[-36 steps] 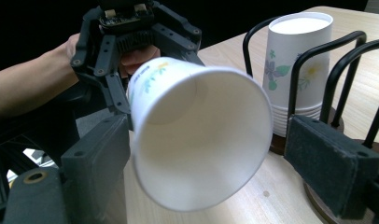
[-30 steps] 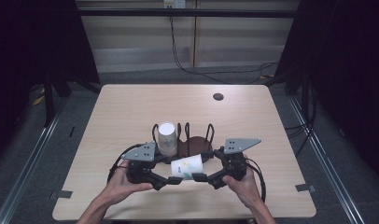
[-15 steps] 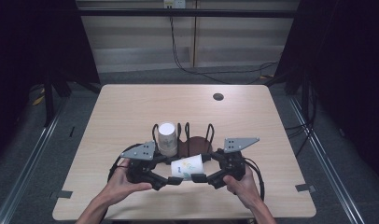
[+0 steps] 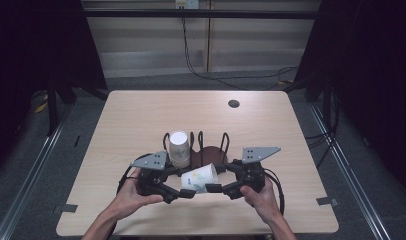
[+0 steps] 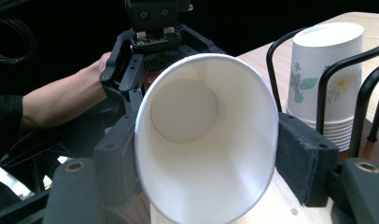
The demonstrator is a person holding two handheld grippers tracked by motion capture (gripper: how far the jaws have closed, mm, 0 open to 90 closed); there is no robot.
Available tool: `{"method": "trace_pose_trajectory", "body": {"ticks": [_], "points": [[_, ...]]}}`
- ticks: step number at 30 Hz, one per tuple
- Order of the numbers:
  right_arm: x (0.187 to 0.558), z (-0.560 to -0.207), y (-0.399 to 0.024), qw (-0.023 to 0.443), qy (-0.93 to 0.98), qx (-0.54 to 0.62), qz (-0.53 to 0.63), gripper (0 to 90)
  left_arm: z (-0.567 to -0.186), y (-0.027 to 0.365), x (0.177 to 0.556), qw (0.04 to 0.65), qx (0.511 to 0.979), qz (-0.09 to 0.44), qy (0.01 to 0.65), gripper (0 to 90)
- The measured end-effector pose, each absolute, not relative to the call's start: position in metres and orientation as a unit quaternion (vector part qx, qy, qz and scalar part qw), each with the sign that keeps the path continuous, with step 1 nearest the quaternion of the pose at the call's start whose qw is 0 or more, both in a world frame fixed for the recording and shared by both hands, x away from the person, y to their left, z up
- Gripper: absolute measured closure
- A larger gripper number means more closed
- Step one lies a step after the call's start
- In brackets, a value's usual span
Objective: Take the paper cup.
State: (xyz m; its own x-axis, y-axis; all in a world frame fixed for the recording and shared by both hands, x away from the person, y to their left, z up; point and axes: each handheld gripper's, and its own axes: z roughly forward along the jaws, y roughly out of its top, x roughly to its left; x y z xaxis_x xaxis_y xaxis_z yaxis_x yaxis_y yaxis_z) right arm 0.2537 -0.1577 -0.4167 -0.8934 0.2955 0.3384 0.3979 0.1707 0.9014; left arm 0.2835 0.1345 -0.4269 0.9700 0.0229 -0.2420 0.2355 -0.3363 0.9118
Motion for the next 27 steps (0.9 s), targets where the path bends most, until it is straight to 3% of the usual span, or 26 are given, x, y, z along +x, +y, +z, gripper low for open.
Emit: {"method": "trace_pose_trajectory", "body": {"ticks": [10,15,27], "points": [[0.256,-0.416,-0.161,0.034,-0.767,-0.243,-0.593,29.1,-0.428,0.134,0.286,0.556,0.821,-0.082,0.104,18.6],[0.256,-0.415,-0.163,0.024,-0.77,-0.255,-0.585,29.0,-0.428,0.14,0.287,0.544,0.83,-0.045,0.119,17.7],[0.254,-0.417,-0.169,0.001,-0.776,-0.277,-0.567,29.1,-0.429,0.144,0.288,0.529,0.837,-0.015,0.139,15.7]]}}
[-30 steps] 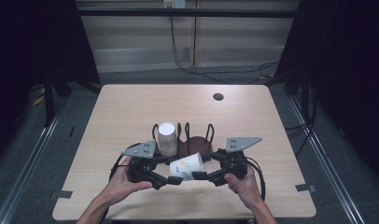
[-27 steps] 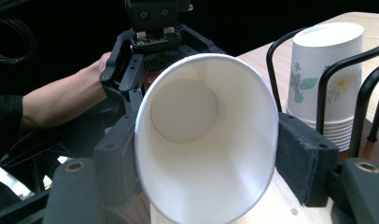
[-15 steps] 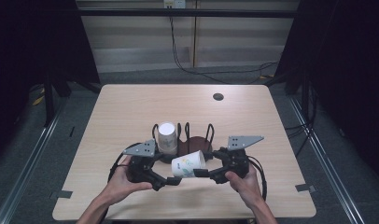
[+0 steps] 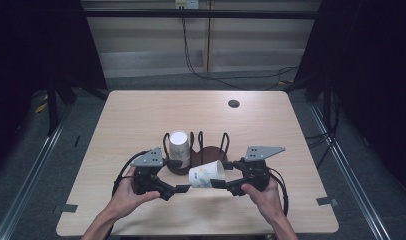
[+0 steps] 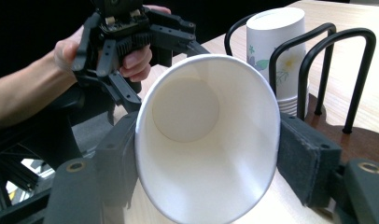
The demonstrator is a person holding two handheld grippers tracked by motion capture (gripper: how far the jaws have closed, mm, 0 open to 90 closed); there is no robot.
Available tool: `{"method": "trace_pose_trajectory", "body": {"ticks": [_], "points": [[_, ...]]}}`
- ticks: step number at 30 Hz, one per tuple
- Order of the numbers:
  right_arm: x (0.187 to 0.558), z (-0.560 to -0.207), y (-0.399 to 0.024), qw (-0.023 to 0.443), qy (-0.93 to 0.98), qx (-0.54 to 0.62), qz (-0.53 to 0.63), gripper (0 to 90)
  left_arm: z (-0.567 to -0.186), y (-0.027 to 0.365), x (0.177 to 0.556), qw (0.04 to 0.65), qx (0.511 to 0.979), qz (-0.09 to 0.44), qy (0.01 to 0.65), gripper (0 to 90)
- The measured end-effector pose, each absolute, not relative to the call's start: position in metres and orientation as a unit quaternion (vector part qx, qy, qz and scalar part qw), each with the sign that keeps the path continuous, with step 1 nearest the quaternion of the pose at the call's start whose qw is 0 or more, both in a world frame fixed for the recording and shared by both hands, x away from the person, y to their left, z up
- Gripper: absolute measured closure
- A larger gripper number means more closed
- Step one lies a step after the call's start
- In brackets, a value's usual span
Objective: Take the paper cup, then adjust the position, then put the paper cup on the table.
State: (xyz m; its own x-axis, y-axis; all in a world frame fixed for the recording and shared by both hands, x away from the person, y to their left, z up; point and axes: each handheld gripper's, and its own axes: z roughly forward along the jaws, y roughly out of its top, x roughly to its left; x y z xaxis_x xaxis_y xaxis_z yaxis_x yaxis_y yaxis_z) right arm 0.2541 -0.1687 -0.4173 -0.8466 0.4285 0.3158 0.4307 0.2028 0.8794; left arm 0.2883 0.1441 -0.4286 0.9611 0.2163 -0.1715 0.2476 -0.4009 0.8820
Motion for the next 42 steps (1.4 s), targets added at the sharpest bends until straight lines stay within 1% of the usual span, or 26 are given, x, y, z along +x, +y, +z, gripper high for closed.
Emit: {"method": "trace_pose_trajectory", "body": {"ticks": [3,8,11,12,14,22,27,31,35,38,42], "points": [[0.252,-0.417,-0.171,-0.003,-0.779,-0.285,-0.559,29.1,-0.428,0.146,0.286,0.522,0.839,-0.012,0.15,15.7],[0.252,-0.418,-0.177,-0.009,-0.778,-0.293,-0.556,28.7,-0.428,0.158,0.283,0.539,0.829,-0.032,0.146,15.8],[0.253,-0.419,-0.181,-0.012,-0.781,-0.298,-0.548,28.7,-0.434,0.167,0.282,0.532,0.833,-0.025,0.148,15.9],[0.254,-0.419,-0.182,-0.017,-0.783,-0.304,-0.542,28.6,-0.435,0.17,0.282,0.528,0.835,-0.029,0.148,15.9],[0.255,-0.42,-0.185,-0.028,-0.787,-0.318,-0.529,28.5,-0.435,0.175,0.283,0.517,0.843,-0.02,0.147,15.9],[0.255,-0.418,-0.201,-0.041,-0.789,-0.345,-0.507,28.4,-0.435,0.181,0.283,0.525,0.837,-0.02,0.154,15.9],[0.263,-0.416,-0.21,-0.027,-0.797,-0.359,-0.486,28.2,-0.436,0.183,0.286,0.523,0.837,-0.014,0.161,16.0],[0.268,-0.413,-0.216,-0.025,-0.809,-0.364,-0.461,27.9,-0.436,0.187,0.287,0.521,0.838,-0.01,0.163,15.9],[0.274,-0.409,-0.225,-0.025,-0.816,-0.374,-0.441,27.7,-0.437,0.189,0.287,0.52,0.84,-0.013,0.153,15.9],[0.28,-0.408,-0.23,-0.015,-0.81,-0.383,-0.443,27.8,-0.437,0.187,0.286,0.524,0.838,-0.016,0.15,15.8],[0.288,-0.409,-0.233,-0.014,-0.814,-0.393,-0.428,27.7,-0.433,0.186,0.286,0.529,0.836,-0.009,0.147,15.8]]}}
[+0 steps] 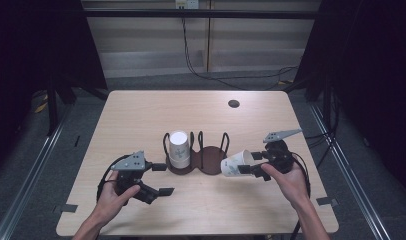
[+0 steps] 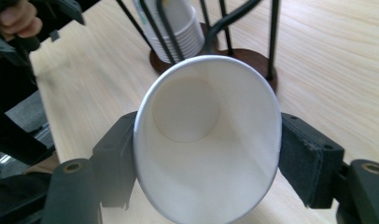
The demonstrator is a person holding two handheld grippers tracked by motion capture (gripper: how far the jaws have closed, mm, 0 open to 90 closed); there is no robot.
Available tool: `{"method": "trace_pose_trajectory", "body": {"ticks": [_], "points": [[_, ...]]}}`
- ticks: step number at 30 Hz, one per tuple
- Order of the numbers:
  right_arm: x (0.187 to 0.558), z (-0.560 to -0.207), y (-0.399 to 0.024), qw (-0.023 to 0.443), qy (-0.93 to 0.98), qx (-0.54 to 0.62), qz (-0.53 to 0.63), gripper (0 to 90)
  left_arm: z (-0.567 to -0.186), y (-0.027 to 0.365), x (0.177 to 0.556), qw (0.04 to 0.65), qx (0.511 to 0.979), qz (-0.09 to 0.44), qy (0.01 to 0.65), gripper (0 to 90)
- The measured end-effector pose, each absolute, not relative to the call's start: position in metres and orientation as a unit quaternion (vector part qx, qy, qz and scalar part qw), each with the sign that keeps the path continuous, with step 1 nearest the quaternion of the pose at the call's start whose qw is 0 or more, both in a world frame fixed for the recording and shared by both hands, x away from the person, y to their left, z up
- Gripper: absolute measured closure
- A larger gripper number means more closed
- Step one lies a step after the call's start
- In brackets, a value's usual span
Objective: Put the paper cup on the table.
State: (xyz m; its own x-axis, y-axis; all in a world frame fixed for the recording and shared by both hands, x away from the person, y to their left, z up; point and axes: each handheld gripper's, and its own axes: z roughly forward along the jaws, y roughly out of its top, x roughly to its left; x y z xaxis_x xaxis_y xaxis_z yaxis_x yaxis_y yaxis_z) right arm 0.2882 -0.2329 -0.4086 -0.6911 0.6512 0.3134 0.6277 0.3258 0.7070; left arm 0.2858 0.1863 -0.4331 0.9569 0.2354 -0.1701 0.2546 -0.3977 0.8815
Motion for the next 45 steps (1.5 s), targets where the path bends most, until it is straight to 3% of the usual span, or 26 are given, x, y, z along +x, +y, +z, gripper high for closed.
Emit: {"method": "trace_pose_trajectory", "body": {"ticks": [20,45], "points": [[0.329,-0.387,-0.261,0.039,0.82,0.44,0.364,26.8,-0.439,0.198,0.286,0.52,0.839,0.006,0.159,16.0],[0.363,-0.398,-0.254,0.052,0.858,0.464,0.214,25.8,-0.443,0.199,0.288,0.512,0.844,0.006,0.161,16.0]]}}
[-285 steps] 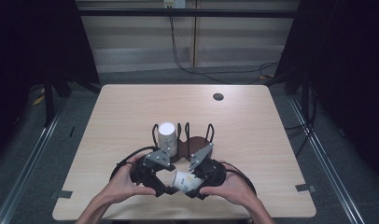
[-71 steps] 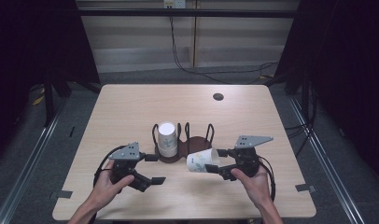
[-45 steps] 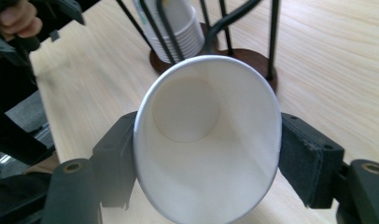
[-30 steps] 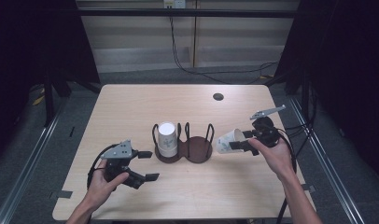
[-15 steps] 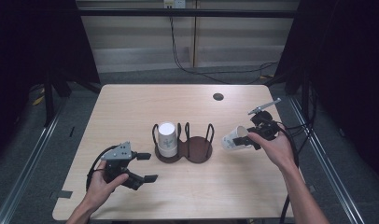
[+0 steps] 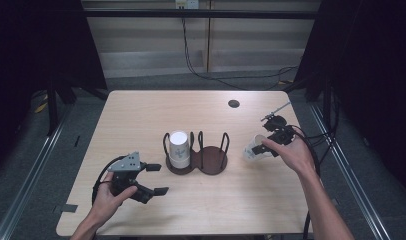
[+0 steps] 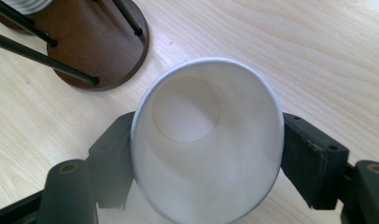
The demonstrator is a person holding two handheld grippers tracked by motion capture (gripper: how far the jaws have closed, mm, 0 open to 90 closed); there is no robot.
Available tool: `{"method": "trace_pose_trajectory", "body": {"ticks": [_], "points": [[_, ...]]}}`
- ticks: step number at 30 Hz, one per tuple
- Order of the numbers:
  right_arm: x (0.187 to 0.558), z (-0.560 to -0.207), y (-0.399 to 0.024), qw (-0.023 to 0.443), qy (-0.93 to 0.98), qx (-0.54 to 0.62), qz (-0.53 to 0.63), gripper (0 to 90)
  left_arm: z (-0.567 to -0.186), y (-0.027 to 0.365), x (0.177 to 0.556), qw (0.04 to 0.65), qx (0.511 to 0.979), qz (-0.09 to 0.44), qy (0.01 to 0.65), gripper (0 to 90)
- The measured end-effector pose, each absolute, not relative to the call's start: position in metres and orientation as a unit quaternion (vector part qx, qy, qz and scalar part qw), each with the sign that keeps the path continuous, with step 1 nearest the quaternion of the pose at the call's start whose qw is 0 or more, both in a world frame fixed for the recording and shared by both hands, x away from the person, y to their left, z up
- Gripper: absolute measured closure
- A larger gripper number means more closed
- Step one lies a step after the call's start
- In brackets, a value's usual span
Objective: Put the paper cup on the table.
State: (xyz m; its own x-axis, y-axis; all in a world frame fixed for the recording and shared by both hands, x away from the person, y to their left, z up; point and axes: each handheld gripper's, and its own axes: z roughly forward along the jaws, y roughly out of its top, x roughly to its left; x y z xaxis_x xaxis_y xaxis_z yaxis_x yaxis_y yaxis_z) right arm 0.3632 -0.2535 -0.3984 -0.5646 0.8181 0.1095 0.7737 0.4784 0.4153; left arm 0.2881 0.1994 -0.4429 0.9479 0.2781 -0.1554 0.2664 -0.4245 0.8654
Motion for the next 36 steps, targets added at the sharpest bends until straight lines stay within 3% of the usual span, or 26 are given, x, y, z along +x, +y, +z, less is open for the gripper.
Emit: {"method": "trace_pose_trajectory", "body": {"ticks": [20,36], "points": [[0.388,-0.414,-0.231,0.063,0.882,0.451,0.121,23.0,-0.445,0.197,0.288,0.507,0.848,0.0,0.154,16.0],[0.391,-0.423,-0.22,0.069,0.881,0.451,0.125,18.6,-0.445,0.196,0.286,0.507,0.849,-0.005,0.15,16.0]]}}
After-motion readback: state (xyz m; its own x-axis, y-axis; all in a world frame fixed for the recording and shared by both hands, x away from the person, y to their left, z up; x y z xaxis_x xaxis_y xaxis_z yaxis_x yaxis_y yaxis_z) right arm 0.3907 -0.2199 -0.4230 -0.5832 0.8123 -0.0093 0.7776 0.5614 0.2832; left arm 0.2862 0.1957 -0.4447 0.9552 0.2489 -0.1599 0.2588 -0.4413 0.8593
